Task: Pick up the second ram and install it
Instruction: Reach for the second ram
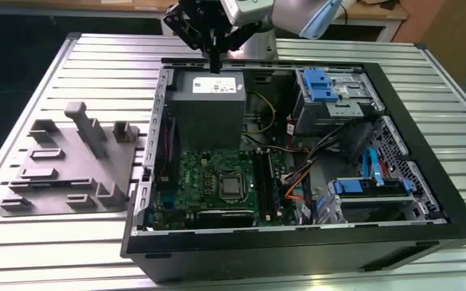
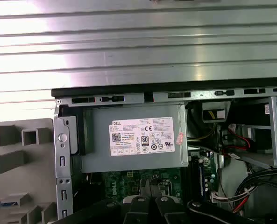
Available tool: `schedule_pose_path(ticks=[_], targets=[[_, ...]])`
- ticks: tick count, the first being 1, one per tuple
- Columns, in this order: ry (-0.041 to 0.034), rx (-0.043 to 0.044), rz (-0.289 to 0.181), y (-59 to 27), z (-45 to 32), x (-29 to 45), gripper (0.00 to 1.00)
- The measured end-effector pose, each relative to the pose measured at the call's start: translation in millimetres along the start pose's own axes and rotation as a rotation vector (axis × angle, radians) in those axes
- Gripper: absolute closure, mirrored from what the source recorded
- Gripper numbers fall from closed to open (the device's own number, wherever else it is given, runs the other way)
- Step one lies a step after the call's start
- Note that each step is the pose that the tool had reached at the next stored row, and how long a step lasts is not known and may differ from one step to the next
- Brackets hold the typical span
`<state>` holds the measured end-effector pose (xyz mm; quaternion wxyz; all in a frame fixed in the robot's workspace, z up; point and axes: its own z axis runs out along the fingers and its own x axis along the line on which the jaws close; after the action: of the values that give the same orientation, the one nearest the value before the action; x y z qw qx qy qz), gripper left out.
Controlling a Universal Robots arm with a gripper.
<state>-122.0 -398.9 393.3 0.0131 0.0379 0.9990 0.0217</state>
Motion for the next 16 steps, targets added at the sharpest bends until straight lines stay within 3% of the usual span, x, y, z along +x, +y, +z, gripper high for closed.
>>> schedule_pose_path(ticks=[12, 16], targets=[[0.0000, 0.0000, 0.000, 0.0, 0.0, 0.1, 0.90], [0.0000, 0.0000, 0.000, -0.4, -0.1, 5.5, 0.90]])
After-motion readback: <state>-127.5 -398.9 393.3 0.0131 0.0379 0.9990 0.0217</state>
